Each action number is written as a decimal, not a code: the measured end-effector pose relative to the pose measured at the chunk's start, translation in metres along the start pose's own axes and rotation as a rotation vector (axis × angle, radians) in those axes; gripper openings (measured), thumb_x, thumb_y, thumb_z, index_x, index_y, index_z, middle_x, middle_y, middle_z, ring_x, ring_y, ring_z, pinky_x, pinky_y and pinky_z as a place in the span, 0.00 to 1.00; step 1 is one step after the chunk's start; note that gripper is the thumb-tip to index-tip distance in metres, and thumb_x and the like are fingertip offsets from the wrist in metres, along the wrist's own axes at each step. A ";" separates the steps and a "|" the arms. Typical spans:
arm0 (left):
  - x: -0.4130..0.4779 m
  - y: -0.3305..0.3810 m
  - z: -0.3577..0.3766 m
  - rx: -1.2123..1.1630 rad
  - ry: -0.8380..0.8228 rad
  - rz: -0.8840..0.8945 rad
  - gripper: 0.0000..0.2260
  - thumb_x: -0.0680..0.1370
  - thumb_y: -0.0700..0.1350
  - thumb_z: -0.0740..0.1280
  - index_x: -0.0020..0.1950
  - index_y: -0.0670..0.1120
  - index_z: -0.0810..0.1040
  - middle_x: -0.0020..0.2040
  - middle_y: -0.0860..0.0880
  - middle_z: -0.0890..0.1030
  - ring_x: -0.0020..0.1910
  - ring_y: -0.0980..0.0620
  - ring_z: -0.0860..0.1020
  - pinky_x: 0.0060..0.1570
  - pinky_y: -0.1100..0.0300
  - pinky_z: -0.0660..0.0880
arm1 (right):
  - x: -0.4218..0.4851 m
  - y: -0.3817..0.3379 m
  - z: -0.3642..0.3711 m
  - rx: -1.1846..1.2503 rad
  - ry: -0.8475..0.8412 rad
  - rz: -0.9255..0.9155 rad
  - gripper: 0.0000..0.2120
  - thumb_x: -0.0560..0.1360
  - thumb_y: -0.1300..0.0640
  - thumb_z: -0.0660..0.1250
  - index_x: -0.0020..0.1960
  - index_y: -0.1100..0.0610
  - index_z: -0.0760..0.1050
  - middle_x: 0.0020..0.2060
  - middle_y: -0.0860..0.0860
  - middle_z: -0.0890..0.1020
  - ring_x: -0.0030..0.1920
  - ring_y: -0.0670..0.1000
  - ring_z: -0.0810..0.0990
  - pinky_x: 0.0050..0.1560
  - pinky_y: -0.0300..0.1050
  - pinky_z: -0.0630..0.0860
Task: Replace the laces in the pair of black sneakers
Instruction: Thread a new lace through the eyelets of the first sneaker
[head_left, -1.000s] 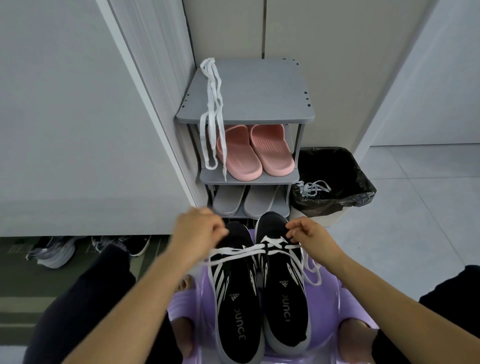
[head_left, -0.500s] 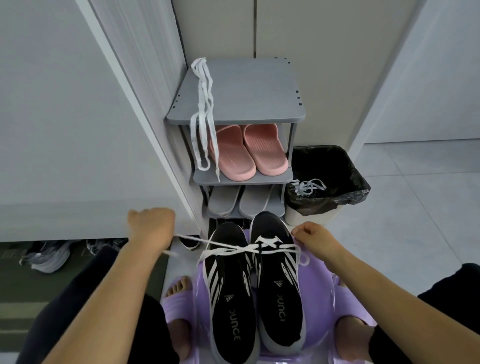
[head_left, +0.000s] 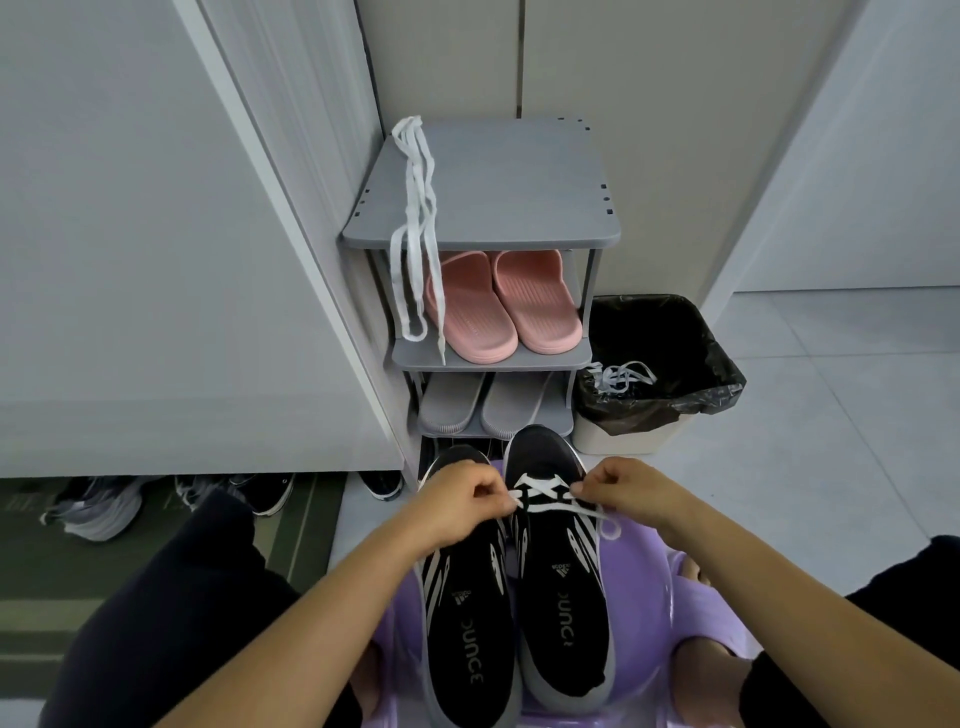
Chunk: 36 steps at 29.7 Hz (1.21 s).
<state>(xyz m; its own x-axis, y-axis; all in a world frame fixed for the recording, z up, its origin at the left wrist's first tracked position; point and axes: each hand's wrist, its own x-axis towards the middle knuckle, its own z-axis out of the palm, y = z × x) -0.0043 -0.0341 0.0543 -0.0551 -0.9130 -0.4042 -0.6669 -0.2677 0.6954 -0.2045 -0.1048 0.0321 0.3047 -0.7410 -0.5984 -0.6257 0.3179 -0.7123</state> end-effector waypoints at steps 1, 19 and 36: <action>-0.004 0.002 -0.011 -0.071 0.013 -0.018 0.05 0.75 0.46 0.69 0.41 0.46 0.78 0.41 0.52 0.77 0.40 0.57 0.74 0.45 0.67 0.69 | 0.001 0.000 -0.001 0.022 0.002 0.004 0.11 0.74 0.55 0.69 0.37 0.57 0.70 0.31 0.50 0.73 0.32 0.45 0.69 0.33 0.33 0.67; 0.006 -0.005 0.007 0.303 0.035 0.081 0.09 0.75 0.50 0.68 0.51 0.47 0.79 0.48 0.53 0.74 0.50 0.53 0.75 0.59 0.55 0.69 | 0.004 0.001 0.005 0.037 -0.057 -0.091 0.03 0.74 0.61 0.67 0.43 0.55 0.75 0.36 0.51 0.77 0.38 0.48 0.73 0.43 0.37 0.71; 0.009 -0.002 0.009 -0.060 0.026 -0.103 0.06 0.76 0.44 0.67 0.39 0.48 0.75 0.35 0.56 0.73 0.33 0.61 0.70 0.34 0.69 0.65 | 0.006 -0.004 0.011 -0.040 -0.089 -0.202 0.08 0.76 0.57 0.65 0.48 0.62 0.78 0.41 0.53 0.77 0.43 0.48 0.72 0.44 0.37 0.68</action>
<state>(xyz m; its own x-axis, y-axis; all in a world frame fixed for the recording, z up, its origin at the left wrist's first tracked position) -0.0100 -0.0392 0.0439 0.0310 -0.8872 -0.4603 -0.6224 -0.3774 0.6857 -0.1926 -0.1042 0.0275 0.4879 -0.7313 -0.4766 -0.5733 0.1432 -0.8067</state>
